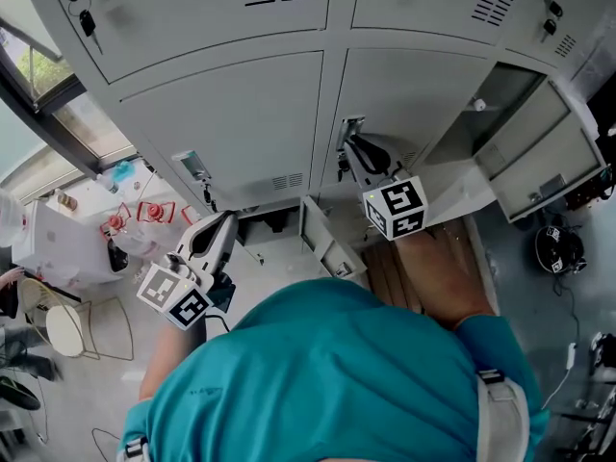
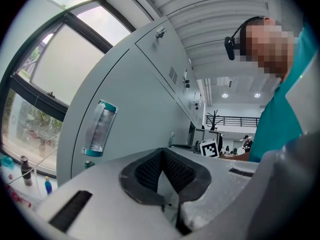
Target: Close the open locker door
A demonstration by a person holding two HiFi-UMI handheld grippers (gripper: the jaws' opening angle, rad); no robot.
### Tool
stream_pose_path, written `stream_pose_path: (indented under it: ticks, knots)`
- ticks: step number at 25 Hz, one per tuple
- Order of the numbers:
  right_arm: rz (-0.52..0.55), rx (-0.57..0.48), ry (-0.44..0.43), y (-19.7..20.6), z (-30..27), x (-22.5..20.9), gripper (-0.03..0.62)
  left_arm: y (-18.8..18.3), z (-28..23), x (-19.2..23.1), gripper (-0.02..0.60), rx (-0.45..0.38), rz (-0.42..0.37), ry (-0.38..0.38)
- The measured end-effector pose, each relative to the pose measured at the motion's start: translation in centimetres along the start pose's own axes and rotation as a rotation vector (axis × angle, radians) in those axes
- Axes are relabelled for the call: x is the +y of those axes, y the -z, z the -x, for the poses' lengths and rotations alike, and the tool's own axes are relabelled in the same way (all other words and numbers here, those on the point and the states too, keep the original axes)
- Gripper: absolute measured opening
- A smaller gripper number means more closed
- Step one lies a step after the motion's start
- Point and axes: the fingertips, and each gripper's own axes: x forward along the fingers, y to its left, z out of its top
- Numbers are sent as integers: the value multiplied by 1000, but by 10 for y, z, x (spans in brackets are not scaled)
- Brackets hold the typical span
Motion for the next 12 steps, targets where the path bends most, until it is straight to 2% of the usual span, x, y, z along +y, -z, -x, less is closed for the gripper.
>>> stream_pose_path:
  ticks: [2, 5, 12]
  knots:
    - [-41, 45, 13, 17, 1, 0, 39, 1, 0, 0, 5, 3, 3, 2]
    - [-152, 104, -1, 40, 3, -1, 110, 2, 2, 1, 5, 5, 6, 0]
    - [-416, 161, -59, 65, 3, 1, 120, 5, 2, 3, 3, 8, 16, -5]
